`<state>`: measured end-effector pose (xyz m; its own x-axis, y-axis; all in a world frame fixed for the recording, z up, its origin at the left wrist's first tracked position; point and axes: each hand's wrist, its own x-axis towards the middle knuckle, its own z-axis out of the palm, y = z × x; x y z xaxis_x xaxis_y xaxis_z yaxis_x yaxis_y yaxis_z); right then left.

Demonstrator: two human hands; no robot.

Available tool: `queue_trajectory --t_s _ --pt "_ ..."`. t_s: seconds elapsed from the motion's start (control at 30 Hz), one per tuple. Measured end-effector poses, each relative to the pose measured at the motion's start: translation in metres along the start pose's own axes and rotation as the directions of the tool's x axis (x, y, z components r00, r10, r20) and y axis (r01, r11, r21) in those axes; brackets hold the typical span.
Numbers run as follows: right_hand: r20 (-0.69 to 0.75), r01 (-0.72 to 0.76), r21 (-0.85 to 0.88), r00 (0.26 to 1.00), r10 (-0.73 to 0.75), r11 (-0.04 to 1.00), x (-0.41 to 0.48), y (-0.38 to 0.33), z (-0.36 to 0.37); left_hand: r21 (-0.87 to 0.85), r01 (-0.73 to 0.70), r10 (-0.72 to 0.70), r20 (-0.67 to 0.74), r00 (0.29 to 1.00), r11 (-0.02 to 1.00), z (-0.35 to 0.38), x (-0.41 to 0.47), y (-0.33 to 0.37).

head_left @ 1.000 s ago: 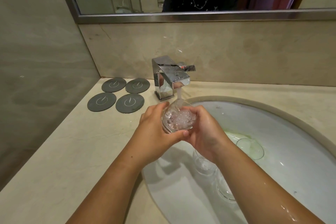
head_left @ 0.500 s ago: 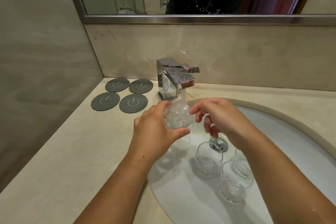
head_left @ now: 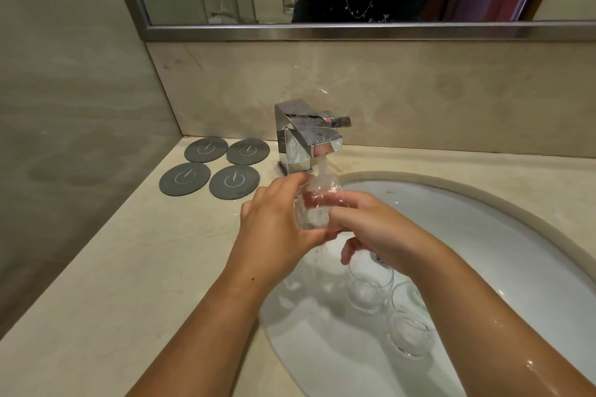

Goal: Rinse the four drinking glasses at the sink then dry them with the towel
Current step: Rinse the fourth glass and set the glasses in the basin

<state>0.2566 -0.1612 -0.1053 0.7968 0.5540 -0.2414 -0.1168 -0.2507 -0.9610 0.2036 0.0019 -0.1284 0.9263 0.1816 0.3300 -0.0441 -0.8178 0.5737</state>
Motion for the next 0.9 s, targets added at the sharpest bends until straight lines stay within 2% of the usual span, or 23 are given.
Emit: queue_trajectory --t_s 0.1,0.23,0.37,0.47,0.57,0.63,0.7,0.8,0.83,0.9 --pt "-0.027 0.021 0.017 0.999 -0.02 1.0 -0.001 0.0 0.001 -0.027 0.021 -0.021 -0.011 1.0 0.999 -0.002 0.0 0.0" --pt "-0.007 -0.009 -0.053 1.0 0.009 0.999 0.0 0.001 0.0 -0.067 0.035 -0.038 -0.044 0.998 0.997 -0.002 0.0 -0.003" --pt "-0.083 0.098 -0.057 0.991 -0.102 0.994 0.0 -0.002 0.0 -0.138 0.072 -0.075 -0.016 0.997 0.988 0.0 0.001 -0.004" --pt "-0.155 0.174 -0.233 0.965 -0.213 0.957 0.0 -0.004 0.002 -0.134 0.091 -0.082 0.071 0.994 0.987 0.001 -0.001 -0.002" --pt "-0.133 0.185 -0.517 0.947 -0.292 0.835 -0.003 -0.009 0.005 -0.107 0.061 -0.048 0.121 0.992 0.992 0.001 -0.003 -0.001" --pt "-0.108 0.194 -0.609 0.94 -0.323 0.769 -0.003 -0.01 0.006 -0.134 0.048 -0.03 0.133 0.991 0.99 0.0 -0.003 -0.001" --pt "-0.103 0.234 -0.594 0.927 -0.361 0.77 -0.003 -0.01 0.005 -0.167 0.041 -0.023 0.104 0.994 0.985 -0.001 -0.002 -0.001" --pt "-0.157 0.32 -0.47 0.887 -0.435 0.823 -0.002 -0.008 0.001 -0.22 0.046 -0.049 -0.008 0.999 0.974 -0.001 -0.001 -0.002" --pt "-0.187 0.32 -0.446 0.88 -0.437 0.836 -0.001 -0.006 -0.002 -0.233 0.062 -0.072 -0.034 0.997 0.971 -0.002 0.0 -0.002" --pt "-0.177 0.256 -0.457 0.912 -0.37 0.852 0.001 0.001 -0.007 -0.241 0.107 -0.125 -0.06 0.99 0.965 -0.001 0.001 -0.003"
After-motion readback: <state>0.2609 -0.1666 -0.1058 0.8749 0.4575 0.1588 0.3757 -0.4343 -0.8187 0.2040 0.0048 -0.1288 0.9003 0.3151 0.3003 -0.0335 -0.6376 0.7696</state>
